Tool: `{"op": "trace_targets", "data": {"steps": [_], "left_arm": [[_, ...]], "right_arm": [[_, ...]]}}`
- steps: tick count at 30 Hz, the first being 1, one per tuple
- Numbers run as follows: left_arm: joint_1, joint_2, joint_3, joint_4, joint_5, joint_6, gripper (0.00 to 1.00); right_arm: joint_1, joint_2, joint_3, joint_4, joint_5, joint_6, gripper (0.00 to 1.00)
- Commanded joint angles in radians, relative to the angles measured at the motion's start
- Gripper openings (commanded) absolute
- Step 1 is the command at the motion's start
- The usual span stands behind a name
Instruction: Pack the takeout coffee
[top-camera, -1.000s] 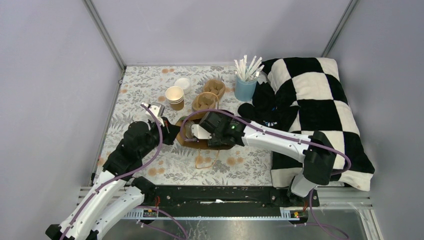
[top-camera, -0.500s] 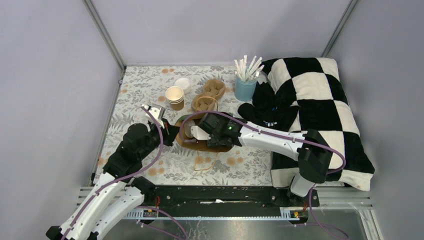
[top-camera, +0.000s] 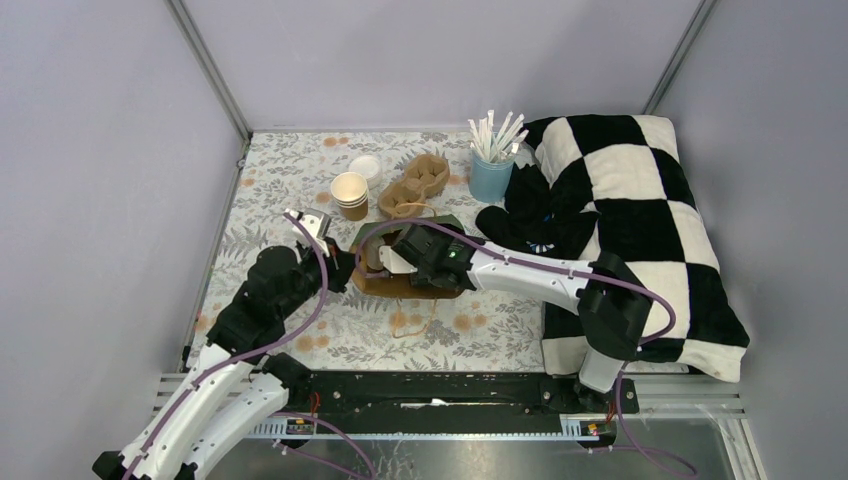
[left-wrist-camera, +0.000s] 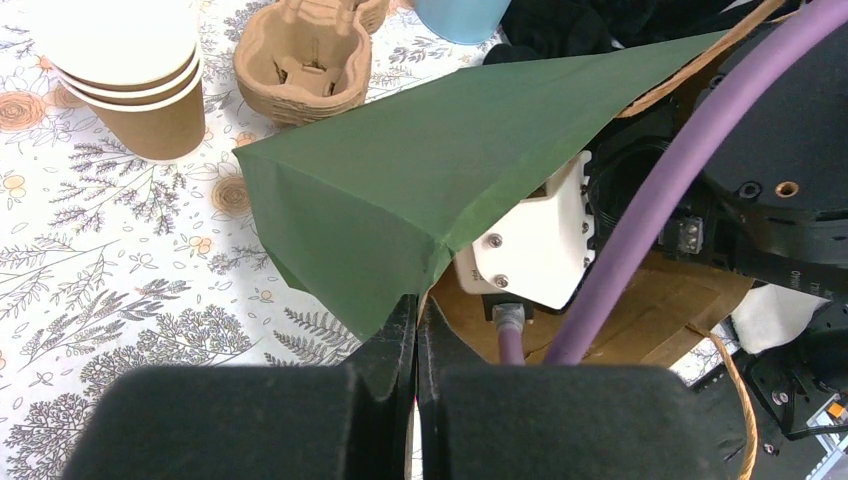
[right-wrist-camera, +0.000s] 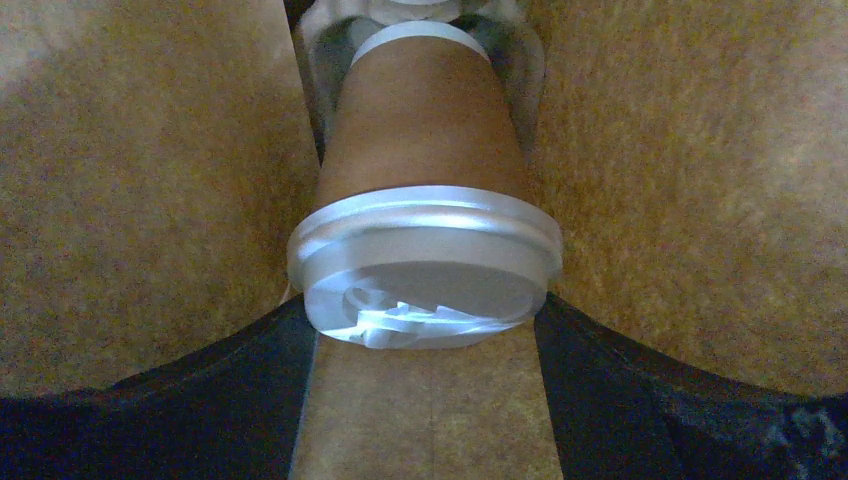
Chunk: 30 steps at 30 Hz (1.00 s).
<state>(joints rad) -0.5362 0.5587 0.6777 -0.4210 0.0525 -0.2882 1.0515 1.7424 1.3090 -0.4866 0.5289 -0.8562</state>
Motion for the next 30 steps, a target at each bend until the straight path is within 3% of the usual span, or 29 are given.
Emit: {"op": "trace_targets", "data": {"steps": [1, 10, 24, 30], "left_arm": [[0.004, 0.003, 0.02, 0.02, 0.021, -0.003, 0.0], [0.004, 0.028, 0.063, -0.008, 0.01, -0.005, 0.0], [0.004, 0.087, 0.164, -0.054, -0.049, 0.004, 0.0], [0.004, 0.084, 0.15, -0.03, -0.026, -0.009, 0.0]], "right_arm": [[-0.03, 0.027, 0.001, 0.043, 0.09, -0.004, 0.31], [-0.031, 0.057, 0.069, -0.022, 0.106, 0.014, 0.28], [-0.016, 0.103, 0.184, -0.374, 0.1, 0.164, 0.16], [-0.013, 0.166, 0.227, -0.427, 0.133, 0.238, 0.2]]}}
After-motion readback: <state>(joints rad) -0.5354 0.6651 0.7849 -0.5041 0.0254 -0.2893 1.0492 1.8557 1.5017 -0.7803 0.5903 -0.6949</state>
